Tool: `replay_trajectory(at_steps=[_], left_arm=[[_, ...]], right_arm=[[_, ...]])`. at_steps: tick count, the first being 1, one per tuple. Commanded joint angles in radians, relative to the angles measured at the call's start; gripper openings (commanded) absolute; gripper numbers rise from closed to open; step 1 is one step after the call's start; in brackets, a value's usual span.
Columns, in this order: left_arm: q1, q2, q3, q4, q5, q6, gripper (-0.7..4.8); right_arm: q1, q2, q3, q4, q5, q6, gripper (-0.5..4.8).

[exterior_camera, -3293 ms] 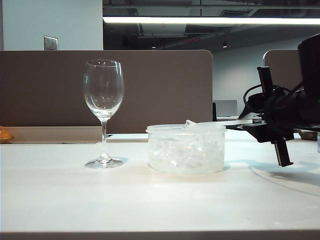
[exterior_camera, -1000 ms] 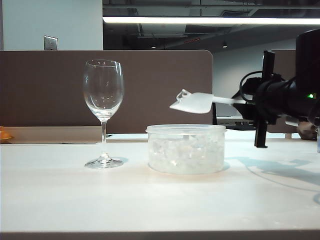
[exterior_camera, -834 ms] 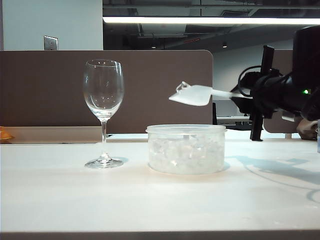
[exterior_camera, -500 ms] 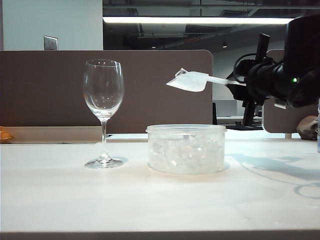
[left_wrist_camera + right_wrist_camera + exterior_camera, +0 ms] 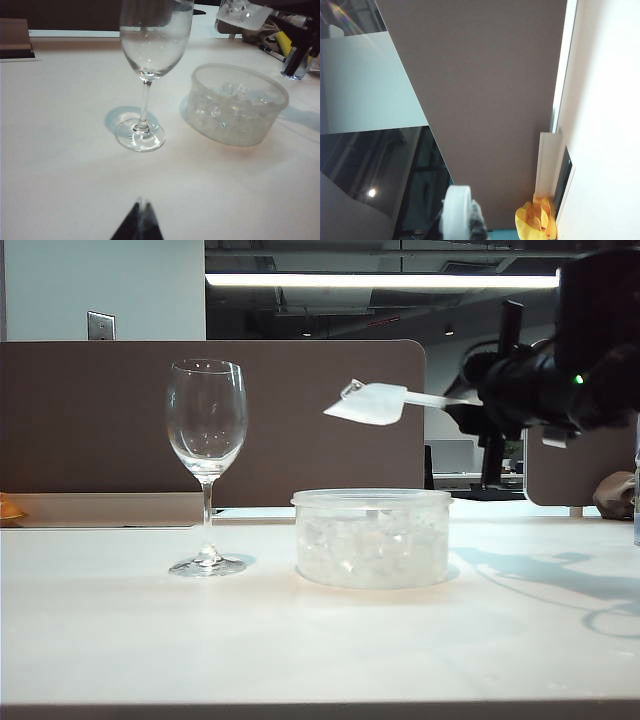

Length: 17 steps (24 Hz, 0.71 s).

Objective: Pick up an ice shovel filled with ice cubes and pour the ice from the shovel into the glass.

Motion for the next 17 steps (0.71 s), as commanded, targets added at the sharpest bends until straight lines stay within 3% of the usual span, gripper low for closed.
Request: replay_trajectory(at_steps=[1,17], left_arm=[[0.001,0.001,0.001,0.000,0.007,0.004,-0.05],[0.001,0.001,0.001,0.000,0.007,0.004,-0.05]], right_arm=[[0.018,-0.023,0.045,-0.041,0.006,-0.016,-0.06],[0.116,-0.026,0.344,-0.283,0.001,-0.071,-0.06]])
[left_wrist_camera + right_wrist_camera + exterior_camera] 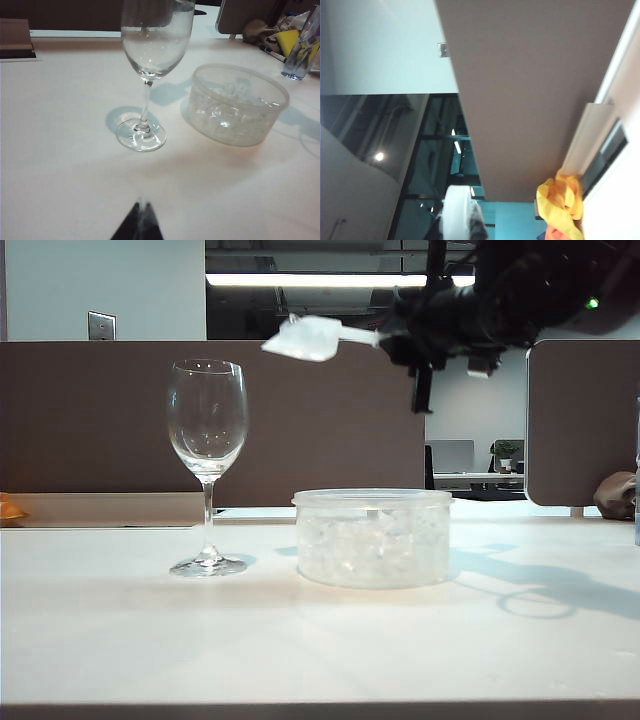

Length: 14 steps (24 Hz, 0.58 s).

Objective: Pick up an ice shovel filled with ice cubes and pour the ice from the shovel into the glass.

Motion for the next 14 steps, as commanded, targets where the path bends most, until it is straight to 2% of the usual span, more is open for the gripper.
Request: replay_trajectory(at_steps=[1,14], left_arm=[[0.001,0.001,0.001,0.000,0.008,0.003,-0.05],[0.001,0.001,0.001,0.000,0.008,0.003,-0.05]], right_arm=[[0.013,-0.006,0.048,-0.027,-0.001,-0.029,-0.06],[0.074,-0.006,0.114,-0.107,-0.003,-0.085,-0.06]])
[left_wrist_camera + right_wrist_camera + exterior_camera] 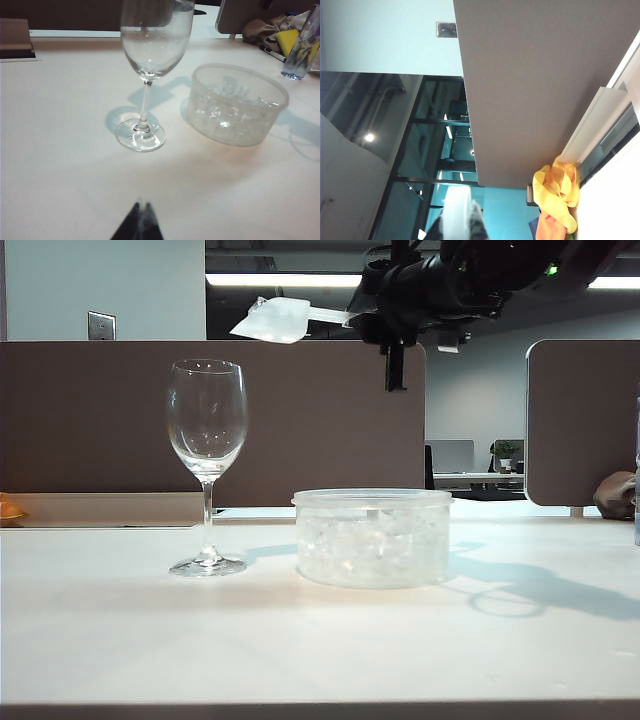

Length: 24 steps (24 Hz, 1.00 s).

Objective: Pick up an ice shovel filled with ice cubes and pour the ice from the shovel into the glass.

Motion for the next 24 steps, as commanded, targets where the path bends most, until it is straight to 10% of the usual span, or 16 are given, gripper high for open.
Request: replay_trajectory(at_steps=[1,24], left_arm=[[0.001,0.001,0.001,0.000,0.006,0.004,-0.05],[0.001,0.001,0.001,0.000,0.007,0.004,-0.05]], right_arm=[[0.018,-0.006,0.009,0.003,-0.004,-0.021,-0.06],[0.061,-0.006,0.009,-0.053,-0.002,-0.261,-0.06]])
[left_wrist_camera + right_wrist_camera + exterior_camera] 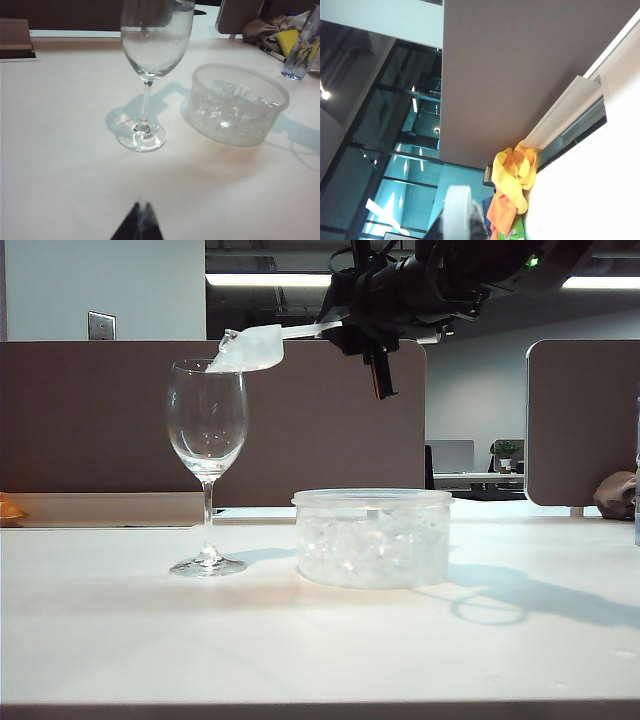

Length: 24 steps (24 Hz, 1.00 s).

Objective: Pick up an ice shovel filled with ice cubes and pour the ice from the shovel into the glass.

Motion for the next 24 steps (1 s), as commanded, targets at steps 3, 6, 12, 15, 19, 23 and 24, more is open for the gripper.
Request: replay_trajectory(at_steps=[3,6,12,15,19,23,24], left_arm=[[0.001,0.001,0.001,0.000,0.007,0.004,-0.05],[0.001,0.001,0.001,0.000,0.007,0.004,-0.05],[0.001,0.001,0.001,0.000,0.007,0.003,-0.05],[0.001,0.001,0.001,0.000,0.007,0.004,-0.05],[0.001,0.001,0.001,0.000,0.007,0.004,-0.05],[0.001,0.001,0.001,0.000,0.007,0.003,-0.05],[0.001,0.001,0.001,0.000,0.007,0.004,-0.05]], right_arm=[[0.001,-0.006,0.007,0.020,0.000,-0.066,-0.05],[0.005,-0.006,0.007,0.022,-0.001,-0.071,-0.06],[0.005,-0.006,0.029,0.022,-0.003,-0.107,-0.05],[0.005,-0.005,0.059,0.006,-0.023,-0.124,-0.05],[0.005,-0.005,0.108,-0.069,-0.045,-0.152,-0.05],[0.011,-0.005,0.125,-0.084,-0.048,-0.176,-0.06],[0.013,-0.005,0.125,-0.085,-0.048,-0.178,-0.05]])
